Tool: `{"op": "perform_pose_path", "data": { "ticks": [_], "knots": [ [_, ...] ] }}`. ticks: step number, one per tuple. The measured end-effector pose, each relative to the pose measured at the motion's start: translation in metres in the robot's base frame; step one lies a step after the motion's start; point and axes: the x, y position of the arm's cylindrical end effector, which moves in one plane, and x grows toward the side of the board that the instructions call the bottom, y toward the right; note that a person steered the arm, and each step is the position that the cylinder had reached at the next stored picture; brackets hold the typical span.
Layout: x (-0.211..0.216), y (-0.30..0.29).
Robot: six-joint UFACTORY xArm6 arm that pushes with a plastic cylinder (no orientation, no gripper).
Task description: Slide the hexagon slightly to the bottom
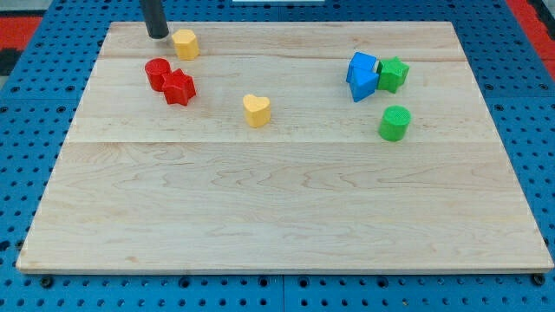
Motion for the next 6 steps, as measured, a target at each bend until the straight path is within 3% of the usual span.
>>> {"op": "perform_pose_path", "data": {
  "ticks": [1,3,4,5,6],
  "knots": [
    [0.02,0.046],
    [-0.011,0.079],
    [0.027,0.107],
    [0.035,0.113],
    [0.01,0.069]
  ]
}}
